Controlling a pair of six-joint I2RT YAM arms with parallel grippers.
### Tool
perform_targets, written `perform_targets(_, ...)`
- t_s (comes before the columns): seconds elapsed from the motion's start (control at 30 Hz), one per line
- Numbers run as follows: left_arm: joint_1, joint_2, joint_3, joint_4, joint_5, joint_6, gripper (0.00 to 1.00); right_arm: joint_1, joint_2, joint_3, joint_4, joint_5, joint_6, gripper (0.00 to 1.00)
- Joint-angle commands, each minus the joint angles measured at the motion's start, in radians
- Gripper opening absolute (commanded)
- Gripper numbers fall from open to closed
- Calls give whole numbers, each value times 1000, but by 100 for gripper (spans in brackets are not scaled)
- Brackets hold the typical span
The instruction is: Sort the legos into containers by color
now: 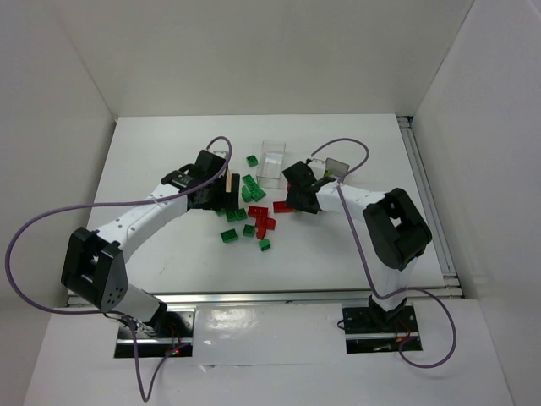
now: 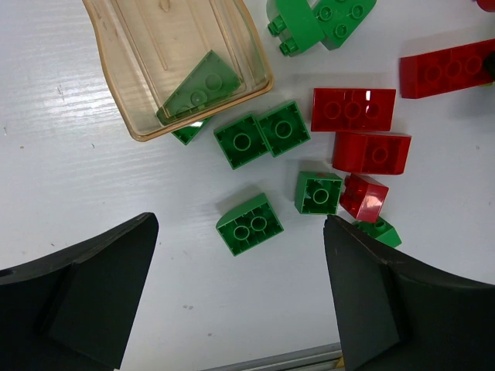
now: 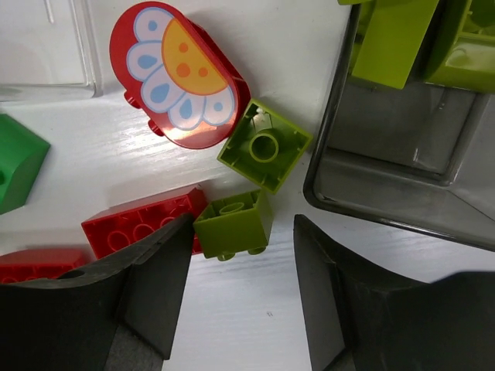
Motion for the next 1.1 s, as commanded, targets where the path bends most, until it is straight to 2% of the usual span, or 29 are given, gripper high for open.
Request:
perform_targets(0.0, -3, -20, 10, -7, 3, 26, 98, 0, 5, 29, 50, 41, 27, 61)
perform_targets(0.1, -3, -20, 10, -7, 3, 26, 98, 0, 5, 29, 34, 56, 39, 59)
perform_targets(0.13, -3, -20, 10, -7, 3, 26, 98, 0, 5, 29, 34, 56, 39, 52)
perform_targets(0.27, -3, -10, 10, -7, 3, 26, 98, 0, -18, 7, 43, 56, 39, 41)
perform_targets(0.47, -3, -1, 19, -7, 12, 26, 98, 14, -83, -22, 11, 56, 30, 41)
perform_targets(0.6, -3, 8, 19, -7, 13, 26, 98, 36, -136, -34, -23, 67, 10, 51)
perform_targets(0.63, -3, 8, 19, -7, 13, 26, 98, 36, -152, -46, -35, 67, 1, 60)
perform_targets(0.73, -3, 17, 19, 2, 22, 26, 98, 36, -152, -46, -35, 67, -10, 69)
perform_targets(1.07, -13, 26, 29, -7, 13, 35, 98, 26, -87, -13, -35, 72, 13, 66)
